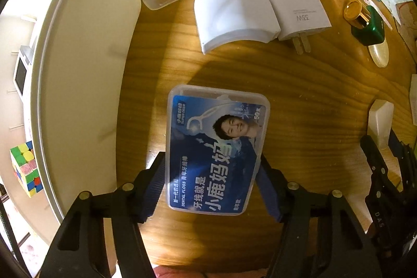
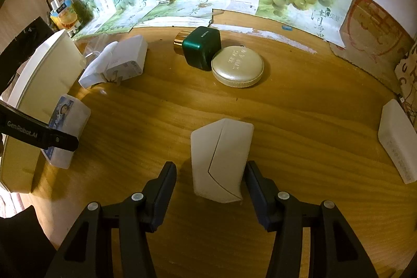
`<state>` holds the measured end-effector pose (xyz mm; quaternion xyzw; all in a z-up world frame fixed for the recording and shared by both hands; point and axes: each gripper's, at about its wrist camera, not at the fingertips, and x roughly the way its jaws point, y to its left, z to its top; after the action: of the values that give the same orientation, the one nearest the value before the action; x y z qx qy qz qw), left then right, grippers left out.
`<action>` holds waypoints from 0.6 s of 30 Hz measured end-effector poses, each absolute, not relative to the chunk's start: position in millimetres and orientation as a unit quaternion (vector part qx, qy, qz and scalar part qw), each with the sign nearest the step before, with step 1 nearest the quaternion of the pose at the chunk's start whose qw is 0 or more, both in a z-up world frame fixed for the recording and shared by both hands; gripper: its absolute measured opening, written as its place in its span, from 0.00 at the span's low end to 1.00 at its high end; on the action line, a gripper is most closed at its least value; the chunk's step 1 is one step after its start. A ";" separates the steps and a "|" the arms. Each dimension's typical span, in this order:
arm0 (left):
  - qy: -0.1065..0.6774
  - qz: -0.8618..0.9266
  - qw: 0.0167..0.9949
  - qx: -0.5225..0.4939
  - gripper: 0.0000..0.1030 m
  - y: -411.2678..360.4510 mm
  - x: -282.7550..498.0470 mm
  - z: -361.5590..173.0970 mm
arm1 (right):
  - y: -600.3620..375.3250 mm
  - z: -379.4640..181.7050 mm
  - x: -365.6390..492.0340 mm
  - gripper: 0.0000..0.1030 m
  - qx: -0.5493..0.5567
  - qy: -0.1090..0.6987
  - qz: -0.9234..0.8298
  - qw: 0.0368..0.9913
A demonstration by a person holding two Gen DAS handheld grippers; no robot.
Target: Organize rigid objects
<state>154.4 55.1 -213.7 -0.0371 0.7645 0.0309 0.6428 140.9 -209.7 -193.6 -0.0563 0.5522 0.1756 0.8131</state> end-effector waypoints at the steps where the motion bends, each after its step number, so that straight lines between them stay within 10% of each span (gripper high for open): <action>1: 0.764 0.030 0.643 -0.036 0.66 55.1 154.6 -213.9 | -209.7 -193.7 140.6 0.53 -0.057 0.552 0.176 0.813; 5: 0.764 0.031 0.643 -0.034 0.66 51.7 147.2 -210.1 | -212.0 -193.3 140.7 0.39 -0.061 0.550 0.168 0.816; 18: 0.758 0.018 0.651 -0.030 0.65 38.8 117.1 -199.7 | -207.0 -191.8 134.8 0.39 -0.071 0.552 0.178 0.812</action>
<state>117.1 38.8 -199.7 -0.0297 0.7584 0.0177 0.6508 134.8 -207.0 -191.8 -0.0706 0.5517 0.1776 0.8119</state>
